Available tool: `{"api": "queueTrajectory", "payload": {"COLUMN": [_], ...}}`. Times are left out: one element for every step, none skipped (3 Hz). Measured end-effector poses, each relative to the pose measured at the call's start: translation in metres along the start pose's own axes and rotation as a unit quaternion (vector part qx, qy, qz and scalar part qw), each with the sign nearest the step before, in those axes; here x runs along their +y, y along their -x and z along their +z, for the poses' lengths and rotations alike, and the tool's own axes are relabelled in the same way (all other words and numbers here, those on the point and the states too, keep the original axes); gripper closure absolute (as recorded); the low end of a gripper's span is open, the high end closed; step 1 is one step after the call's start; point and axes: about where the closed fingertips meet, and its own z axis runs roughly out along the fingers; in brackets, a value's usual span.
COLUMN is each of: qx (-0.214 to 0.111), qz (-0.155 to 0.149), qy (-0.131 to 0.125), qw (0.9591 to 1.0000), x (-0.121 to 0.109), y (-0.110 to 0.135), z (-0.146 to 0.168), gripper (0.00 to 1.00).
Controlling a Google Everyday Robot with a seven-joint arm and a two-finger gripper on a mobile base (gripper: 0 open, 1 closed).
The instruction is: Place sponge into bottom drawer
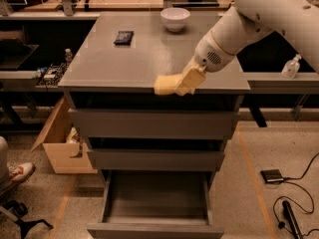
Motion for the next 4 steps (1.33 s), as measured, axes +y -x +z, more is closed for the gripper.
{"api": "queueTrajectory", "payload": {"qx": [0.008,0.014,0.000,0.000], "qz": [-0.049,-0.074,-0.070,-0.070], "qy": [0.045,0.066,0.074,0.074], "qw": [0.9978,0.9950,0.9948,0.9948], "x": [0.050,0.089,0.112,0.112], "y": [-0.011,-0.039,-0.076,-0.076], "z": [0.017,0.048,0.100,0.100], "gripper": [1.00,1.00,1.00,1.00]}}
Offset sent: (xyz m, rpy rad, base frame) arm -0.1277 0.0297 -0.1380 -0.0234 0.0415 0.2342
